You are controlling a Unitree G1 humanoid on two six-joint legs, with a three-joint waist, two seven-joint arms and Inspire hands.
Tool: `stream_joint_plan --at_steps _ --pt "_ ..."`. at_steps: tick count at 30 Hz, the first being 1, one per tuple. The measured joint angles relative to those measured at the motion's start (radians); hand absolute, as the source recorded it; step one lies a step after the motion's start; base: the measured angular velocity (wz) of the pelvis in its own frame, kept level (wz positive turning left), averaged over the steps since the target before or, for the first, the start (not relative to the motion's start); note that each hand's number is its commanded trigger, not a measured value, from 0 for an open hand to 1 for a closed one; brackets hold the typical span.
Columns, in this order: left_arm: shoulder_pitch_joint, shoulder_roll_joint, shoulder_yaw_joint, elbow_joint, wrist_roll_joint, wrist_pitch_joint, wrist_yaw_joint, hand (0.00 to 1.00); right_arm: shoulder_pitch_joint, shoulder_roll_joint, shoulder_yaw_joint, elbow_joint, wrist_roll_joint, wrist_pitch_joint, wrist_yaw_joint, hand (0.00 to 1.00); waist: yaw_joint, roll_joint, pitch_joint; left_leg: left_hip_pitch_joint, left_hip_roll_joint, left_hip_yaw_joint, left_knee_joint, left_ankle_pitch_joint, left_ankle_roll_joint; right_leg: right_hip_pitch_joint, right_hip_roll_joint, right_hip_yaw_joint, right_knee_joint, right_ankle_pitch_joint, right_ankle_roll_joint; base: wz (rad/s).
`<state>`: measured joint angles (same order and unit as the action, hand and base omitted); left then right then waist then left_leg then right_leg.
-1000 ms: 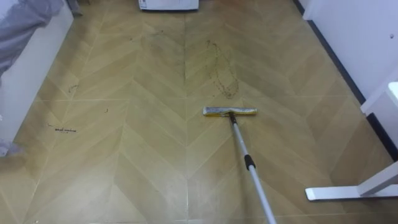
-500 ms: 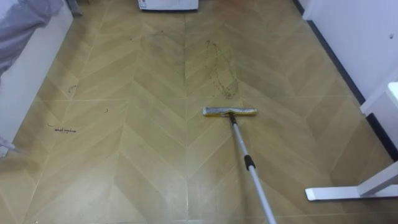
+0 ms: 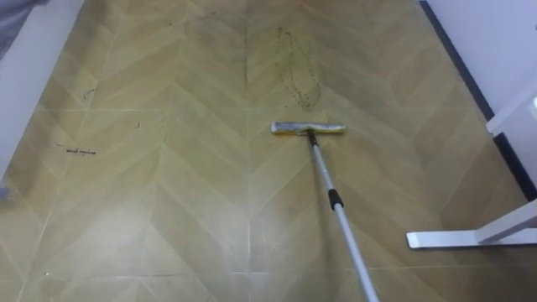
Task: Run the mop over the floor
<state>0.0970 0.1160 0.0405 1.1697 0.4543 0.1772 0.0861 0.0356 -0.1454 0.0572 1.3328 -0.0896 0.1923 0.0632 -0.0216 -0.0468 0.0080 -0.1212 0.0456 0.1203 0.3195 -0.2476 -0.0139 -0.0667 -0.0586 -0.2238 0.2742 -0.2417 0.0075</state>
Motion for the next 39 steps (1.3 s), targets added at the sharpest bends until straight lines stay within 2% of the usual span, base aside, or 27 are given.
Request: stream_joint_plan --at_steps 7,10,13,15,16,18,19,20,22,23,24,26,27,28,29,30,31,32,33,34,35,36,37,38,39 --pt "-0.053 -0.012 -0.004 0.038 0.001 -0.018 0.045 0.0 -0.033 0.003 -0.007 0.0 0.019 -0.025 -0.064 1.0 0.002 0.026 0.0124 -0.176 -0.001 -0.045 0.085 0.002 0.004 -0.153 -0.008 -0.022 0.075 0.0 -0.005 0.11" --pt "-0.054 -0.015 -0.003 0.048 -0.01 -0.021 0.077 0.0 -0.036 0.002 0.0 0.008 0.03 -0.028 -0.1 1.0 0.015 0.034 0.0173 -0.254 0.001 -0.047 0.147 0.001 0.005 -0.244 -0.017 -0.023 0.15 -0.016 -0.018 -0.03" --pt "-0.068 -0.016 -0.01 0.052 -0.02 -0.021 0.086 0.0 -0.039 -0.01 0.003 0.02 0.065 -0.028 -0.127 1.0 0.032 0.046 0.0239 -0.373 -0.002 -0.052 0.275 -0.017 0.009 -0.356 -0.045 -0.023 0.29 -0.073 -0.025 0.05" --pt "-0.071 -0.012 -0.017 0.073 -0.074 -0.018 0.095 0.0 -0.044 -0.007 0.01 0.037 0.105 -0.027 -0.14 1.0 0.05 0.052 0.0248 -0.449 -0.003 -0.083 0.396 -0.042 -0.006 -0.435 -0.048 -0.001 0.419 -0.125 -0.04 0.02" --pt "-0.071 -0.011 -0.024 0.077 -0.088 -0.014 0.097 0.0 -0.045 -0.006 0.011 0.04 0.116 -0.027 -0.142 1.0 0.057 0.052 0.025 -0.471 -0.003 -0.095 0.434 -0.043 -0.008 -0.45 -0.048 0.004 0.445 -0.138 -0.045 0.06" --pt "-0.064 -0.012 -0.046 0.078 -0.146 -0.004 0.097 0.0 -0.07 -0.007 0.021 0.069 0.16 -0.026 -0.151 1.0 0.074 0.067 0.0171 -0.568 0.002 -0.138 0.589 -0.041 -0.01 -0.505 -0.053 -0.009 0.555 -0.198 -0.077 0.22" --pt "-0.064 -0.012 -0.05 0.078 -0.153 -0.003 0.097 0.0 -0.075 -0.007 0.021 0.074 0.169 -0.025 -0.151 1.0 0.086 0.068 0.0157 -0.589 0.006 -0.141 0.629 -0.037 -0.015 -0.518 -0.054 -0.01 0.585 -0.213 -0.083 0.19" --pt "-0.062 -0.009 -0.065 0.079 -0.168 -0.003 0.098 0.0 -0.091 -0.009 0.02 0.093 0.184 -0.023 -0.15 1.0 0.108 0.067 0.0148 -0.638 0.014 -0.15 0.717 -0.01 -0.034 -0.543 -0.05 -0.009 0.64 -0.242 -0.088 0.07" --pt "-0.051 -0.006 -0.098 0.066 -0.212 -0.004 0.101 0.0 -0.138 -0.019 0.019 0.11 0.209 -0.015 -0.143 1.0 0.123 0.056 0.0172 -0.73 0.014 -0.16 0.878 0.102 -0.022 -0.564 -0.048 -0.005 0.703 -0.271 -0.11 -0.08" --pt "-0.038 -0.009 -0.113 0.063 -0.229 -0.007 0.1 0.0 -0.167 -0.034 0.019 0.113 0.226 -0.016 -0.127 1.0 0.143 0.05 0.0183 -0.805 0.009 -0.145 1.059 0.195 -0.022 -0.576 -0.048 0.003 0.74 -0.281 -0.128 -0.33" --pt "-0.037 -0.01 -0.125 0.069 -0.23 -0.009 0.099 0.0 -0.199 -0.047 0.021 0.112 0.239 -0.017 -0.108 1.0 0.165 0.049 0.0194 -0.868 0.007 -0.126 1.221 0.211 -0.022 -0.58 -0.045 0.005 0.763 -0.286 -0.137 -0.33" --pt "-0.04 -0.007 -0.133 0.069 -0.248 -0.019 0.098 0.0 -0.241 -0.073 0.033 0.114 0.254 -0.017 -0.091 1.0 0.184 0.038 0.0246 -0.94 -0.009 -0.086 1.33 0.198 -0.014 -0.58 -0.046 0.014 0.773 -0.288 -0.138 -0.17" --pt "-0.045 -0.001 -0.134 0.068 -0.269 -0.032 0.096 0.0 -0.275 -0.086 0.048 0.115 0.269 -0.018 -0.069 1.0 0.197 0.026 0.0312 -0.952 -0.006 -0.057 1.296 0.183 0.004 -0.582 -0.046 0.035 0.772 -0.289 -0.137 -0.19" --pt "-0.045 0.001 -0.134 0.067 -0.271 -0.035 0.093 0.0 -0.293 -0.09 0.061 0.12 0.284 -0.02 -0.056 1.0 0.199 0.018 0.0357 -0.947 -0.008 -0.051 1.25 0.169 0.004 -0.584 -0.046 0.044 0.771 -0.291 -0.132 -0.13" --pt "-0.045 0.006 -0.134 0.067 -0.273 -0.039 0.084 0.0 -0.315 -0.094 0.08 0.123 0.312 -0.024 -0.034 1.0 0.191 0.009 0.0364 -0.92 -0.017 -0.045 1.102 0.15 0.002 -0.584 -0.044 0.048 0.763 -0.296 -0.123 0.06" --pt "-0.046 0.009 -0.132 0.066 -0.272 -0.038 0.073 0.0 -0.316 -0.096 0.082 0.124 0.335 -0.03 -0.015 1.0 0.188 0.017 0.0273 -0.869 -0.022 -0.043 0.911 0.131 0.005 -0.581 -0.031 0.047 0.747 -0.299 -0.118 0.13" --pt "-0.045 0.009 -0.132 0.065 -0.273 -0.038 0.068 0.0 -0.31 -0.096 0.088 0.124 0.349 -0.031 -0.008 1.0 0.189 0.022 0.0236 -0.836 -0.022 -0.043 0.818 0.125 0.009 -0.577 -0.02 0.047 0.737 -0.299 -0.117 0.15" --pt "-0.045 0.01 -0.132 0.063 -0.271 -0.033 0.052 0.0 -0.284 -0.097 0.103 0.12 0.382 -0.039 -0.004 1.0 0.187 0.033 0.0172 -0.772 -0.023 -0.043 0.648 0.109 0.012 -0.566 -0.001 0.044 0.715 -0.301 -0.113 0.12" --pt "-0.045 0.013 -0.134 0.062 -0.262 -0.03 0.038 0.0 -0.259 -0.102 0.111 0.114 0.409 -0.056 0.001 1.0 0.182 0.041 0.0114 -0.716 -0.03 -0.042 0.535 0.101 0.018 -0.552 0.0 0.043 0.704 -0.306 -0.104 0.13" --pt "-0.047 0.016 -0.132 0.061 -0.261 -0.028 0.031 0.0 -0.242 -0.105 0.118 0.113 0.421 -0.063 0.004 1.0 0.176 0.046 0.0088 -0.7 -0.04 -0.037 0.511 0.062 0.048 -0.544 -0.002 0.043 0.698 -0.306 -0.097 0.28" --pt "-0.058 0.018 -0.129 0.063 -0.26 -0.023 0.028 0.0 -0.207 -0.11 0.119 0.114 0.446 -0.068 0.014 1.0 0.163 0.047 0.0068 -0.683 -0.058 -0.039 0.5 0.041 0.068 -0.518 -0.012 0.044 0.675 -0.304 -0.079 0.36" --pt "-0.067 0.017 -0.129 0.065 -0.26 -0.024 0.028 0.0 -0.166 -0.119 0.116 0.115 0.446 -0.068 0.013 1.0 0.157 0.056 0.0015 -0.659 -0.065 -0.022 0.494 0.014 0.097 -0.484 -0.018 0.053 0.652 -0.295 -0.078 0.34" --pt "-0.066 0.017 -0.125 0.067 -0.26 -0.026 0.029 0.0 -0.152 -0.123 0.116 0.12 0.446 -0.069 0.011 1.0 0.154 0.059 0.0005 -0.647 -0.07 -0.016 0.494 -0.006 0.11 -0.476 -0.018 0.065 0.652 -0.294 -0.074 0.15" --pt "-0.074 0.015 -0.121 0.065 -0.26 -0.027 0.031 0.0 -0.134 -0.137 0.119 0.146 0.444 -0.07 0.002 1.0 0.148 0.074 0.0026 -0.633 -0.089 -0.014 0.506 -0.044 0.122 -0.498 -0.031 0.088 0.731 -0.269 -0.046 0.08" --pt "-0.082 0.017 -0.121 0.056 -0.263 -0.032 0.041 0.0 -0.11 -0.146 0.125 0.159 0.437 -0.062 -0.014 1.0 0.133 0.093 -0.0003 -0.629 -0.103 -0.016 0.53 -0.075 0.129 -0.571 -0.043 0.108 0.866 -0.185 -0.03 0.12"
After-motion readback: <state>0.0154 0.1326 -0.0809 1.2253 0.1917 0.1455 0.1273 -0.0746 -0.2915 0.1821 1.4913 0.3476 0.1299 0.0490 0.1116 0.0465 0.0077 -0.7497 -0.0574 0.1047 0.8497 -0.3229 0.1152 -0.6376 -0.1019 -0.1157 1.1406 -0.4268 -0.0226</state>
